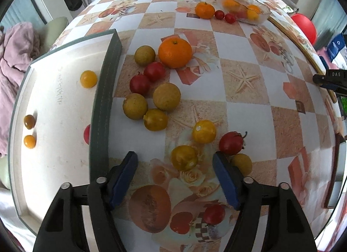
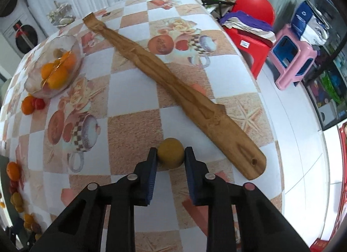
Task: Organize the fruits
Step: 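Grasp a yellow fruit with the right tool near the wooden stick, then grasp a dark yellow fruit with the left tool while the right tool holds its fruit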
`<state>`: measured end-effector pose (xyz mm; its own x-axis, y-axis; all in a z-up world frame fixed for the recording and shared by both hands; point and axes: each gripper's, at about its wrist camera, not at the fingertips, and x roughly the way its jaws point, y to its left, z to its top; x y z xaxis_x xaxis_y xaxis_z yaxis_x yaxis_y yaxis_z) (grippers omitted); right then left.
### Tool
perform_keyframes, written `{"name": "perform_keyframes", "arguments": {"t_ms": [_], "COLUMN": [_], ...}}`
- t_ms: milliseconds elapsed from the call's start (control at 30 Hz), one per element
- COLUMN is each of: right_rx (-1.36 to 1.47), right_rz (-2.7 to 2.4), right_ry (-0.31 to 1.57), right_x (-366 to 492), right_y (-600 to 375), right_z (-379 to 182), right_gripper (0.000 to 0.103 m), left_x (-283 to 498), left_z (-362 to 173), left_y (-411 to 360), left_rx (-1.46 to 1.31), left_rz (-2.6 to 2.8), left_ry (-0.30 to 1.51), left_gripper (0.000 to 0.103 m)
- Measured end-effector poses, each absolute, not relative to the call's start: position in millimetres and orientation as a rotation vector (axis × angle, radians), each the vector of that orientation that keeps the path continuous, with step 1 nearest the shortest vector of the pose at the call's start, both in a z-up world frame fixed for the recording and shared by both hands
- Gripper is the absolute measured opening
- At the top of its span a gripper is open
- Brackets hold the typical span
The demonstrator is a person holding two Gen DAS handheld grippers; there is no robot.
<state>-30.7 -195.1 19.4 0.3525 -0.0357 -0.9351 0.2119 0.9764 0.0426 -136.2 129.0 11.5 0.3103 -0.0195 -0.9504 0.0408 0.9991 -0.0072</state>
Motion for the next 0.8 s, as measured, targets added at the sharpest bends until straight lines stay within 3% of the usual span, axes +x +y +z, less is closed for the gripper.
{"name": "perform_keyframes", "arguments": {"t_ms": [133,233,367,433,800], "right_rx": [0.168,0.179,0.191,0.189,0.206], "right_rz": [-0.082,-0.020,0.061,0.101,0.184], "right_ry": [1.212,1.232,1.259,1.271,1.286], "right_x": [-42.2,-53.1,-67.7,-75.8,-110.6], "right_y": [-179.9,-164.9,-143.3,-129.7,-63.4], "right_z": [24.5,27.1,31.6,34.0,44.9], "right_gripper": [0.027,0.027,0.027,0.027,0.027], "left_x": [-136.9,-136.2,-133.1,-132.1,-136.4], "left_z": [14.2,14.7,16.7,17.2,34.6], "left_y": [123.2,122.8,123.0,122.6,140.0], "left_rx": [0.030,0.022,0.022,0.025,-0.001], "left_rz": [-0.055,-0.049,-0.071,-0.104,-0.189], "left_ry": [1.244,1.242,1.237,1.236,1.212], "left_gripper": [0.058,0.056,0.031,0.025,0.025]}}
